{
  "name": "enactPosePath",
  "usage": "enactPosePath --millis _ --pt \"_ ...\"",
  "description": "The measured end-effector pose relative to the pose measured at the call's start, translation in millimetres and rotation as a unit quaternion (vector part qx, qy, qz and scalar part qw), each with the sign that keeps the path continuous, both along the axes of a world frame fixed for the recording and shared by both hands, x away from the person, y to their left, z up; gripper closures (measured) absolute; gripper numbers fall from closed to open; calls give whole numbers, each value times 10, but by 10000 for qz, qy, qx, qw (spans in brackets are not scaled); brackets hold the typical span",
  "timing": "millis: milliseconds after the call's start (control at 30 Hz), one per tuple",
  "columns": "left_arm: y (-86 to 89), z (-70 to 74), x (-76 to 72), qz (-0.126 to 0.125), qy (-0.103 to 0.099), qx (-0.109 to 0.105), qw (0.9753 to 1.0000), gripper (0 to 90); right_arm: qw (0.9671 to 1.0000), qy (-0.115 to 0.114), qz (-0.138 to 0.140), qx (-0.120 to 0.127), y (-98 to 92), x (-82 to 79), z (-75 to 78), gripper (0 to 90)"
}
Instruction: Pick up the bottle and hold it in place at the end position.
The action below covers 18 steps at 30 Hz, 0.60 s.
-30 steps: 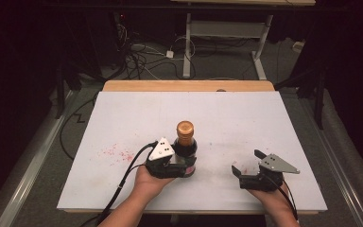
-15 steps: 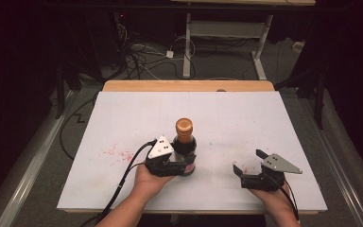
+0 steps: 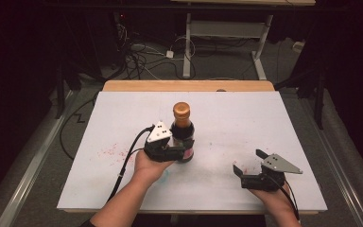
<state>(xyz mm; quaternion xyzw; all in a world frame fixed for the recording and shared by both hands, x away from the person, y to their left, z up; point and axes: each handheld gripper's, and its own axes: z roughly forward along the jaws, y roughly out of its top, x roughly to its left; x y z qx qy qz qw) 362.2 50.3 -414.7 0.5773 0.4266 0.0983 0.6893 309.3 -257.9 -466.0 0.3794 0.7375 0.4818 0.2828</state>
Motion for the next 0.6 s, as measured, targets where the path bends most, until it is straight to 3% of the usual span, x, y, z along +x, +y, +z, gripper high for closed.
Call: enactPosePath --millis 33,67,100,167,200,233,300,333,400,433,467,500,600 --pt "3 0 39 7 0 38 10000 291 10000 -2 5 1 0 1 1 3" --pt "-22 11 78 29 16 -116 9999 291 10000 -1 6 3 1 3 0 3" --pt "10 0 122 7 2 130 9999 291 10000 -1 11 2 0 3 0 3" --pt "2 -5 193 46 -33 197 9998 291 10000 1 17 3 -4 5 1 3" --pt "-56 6 223 113 -51 -216 9997 290 10000 4 16 11 -4 5 2 3" --pt "-11 -6 259 9 -48 275 9996 290 10000 4 16 11 -4 5 2 3" --pt "-68 2 343 182 -20 -61 9998 291 10000 -18 11 9 -7 0 10 3" --pt "-59 -15 423 101 -53 225 9997 291 10000 -36 22 14 -12 -2 12 3" --pt "-67 -18 453 159 -28 267 9995 291 10000 -31 15 18 -19 1 11 3" --pt "-124 -8 484 240 16 -12 9997 291 10000 -31 15 18 -19 1 11 3" --pt "-103 -22 516 208 -4 247 9995 291 10000 -29 15 19 -20 1 10 3" --pt "-160 -14 541 285 6 -26 9996 291 10000 -26 19 25 -21 1 8 3" --pt "-192 -13 615 323 20 -50 9995 291 10000 -28 16 48 -26 1 7 3"
